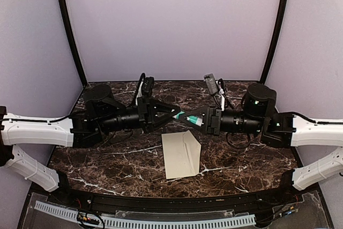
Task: Place the letter into the envelope and seal it
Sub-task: Unscrew the solid glue.
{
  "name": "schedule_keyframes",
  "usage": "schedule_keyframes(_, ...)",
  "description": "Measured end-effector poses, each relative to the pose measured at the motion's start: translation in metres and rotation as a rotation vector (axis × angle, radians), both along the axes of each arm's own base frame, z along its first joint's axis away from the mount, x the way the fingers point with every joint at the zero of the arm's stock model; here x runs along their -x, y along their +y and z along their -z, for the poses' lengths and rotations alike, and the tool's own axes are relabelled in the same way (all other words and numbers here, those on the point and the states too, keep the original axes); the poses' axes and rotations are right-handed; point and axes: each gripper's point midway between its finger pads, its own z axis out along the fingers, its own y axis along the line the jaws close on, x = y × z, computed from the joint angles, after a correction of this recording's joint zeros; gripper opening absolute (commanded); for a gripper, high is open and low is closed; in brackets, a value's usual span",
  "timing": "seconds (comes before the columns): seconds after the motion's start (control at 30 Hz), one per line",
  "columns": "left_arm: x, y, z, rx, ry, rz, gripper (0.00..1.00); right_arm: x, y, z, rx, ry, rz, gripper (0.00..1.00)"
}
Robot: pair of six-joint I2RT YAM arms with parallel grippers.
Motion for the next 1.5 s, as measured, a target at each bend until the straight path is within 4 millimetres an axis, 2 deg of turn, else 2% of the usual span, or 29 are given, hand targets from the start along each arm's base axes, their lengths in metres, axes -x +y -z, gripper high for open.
schedule_keyframes(0.1, -0.001, 0.001, 0.007, -0.01, 0.018, -0.007, 0.0, -0.001, -0.001, 0.005, 0.009, 0.008, 0.008, 0.43)
schedule_keyframes(0.3, -0.004, 0.003, 0.016, -0.022, 0.035, -0.029, 0.0, -0.002, -0.005, 0.007, 0.007, 0.021, 0.025, 0.5)
schedule_keyframes(0.63, -0.006, 0.013, 0.019, -0.016, 0.043, -0.073, 0.0, -0.002, -0.01, 0.016, 0.015, 0.046, 0.044, 0.48)
schedule_keyframes(0.73, -0.006, 0.017, 0.015, -0.005, 0.039, -0.084, 0.0, -0.002, -0.011, 0.019, 0.022, 0.058, 0.043, 0.42)
schedule_keyframes(1.03, -0.007, 0.018, 0.011, 0.008, 0.037, -0.088, 0.01, 0.002, -0.009, 0.016, 0.007, 0.06, 0.016, 0.12)
schedule_keyframes(1.1, -0.006, 0.018, 0.01, 0.012, 0.036, -0.087, 0.14, 0.004, -0.009, 0.016, 0.005, 0.063, 0.011, 0.07)
schedule_keyframes(1.2, -0.006, 0.018, 0.009, 0.013, 0.038, -0.086, 0.35, 0.004, -0.009, 0.015, 0.005, 0.056, 0.01, 0.06)
schedule_keyframes(1.27, -0.005, 0.018, 0.01, 0.012, 0.04, -0.079, 0.44, 0.004, -0.009, 0.015, 0.003, 0.057, 0.01, 0.06)
schedule_keyframes(1.37, -0.003, 0.016, 0.012, 0.005, 0.039, -0.066, 0.53, 0.003, -0.009, 0.014, 0.001, 0.056, 0.011, 0.06)
schedule_keyframes(1.5, -0.002, 0.012, 0.017, -0.008, 0.043, -0.045, 0.53, 0.003, -0.009, 0.013, -0.004, 0.053, 0.011, 0.06)
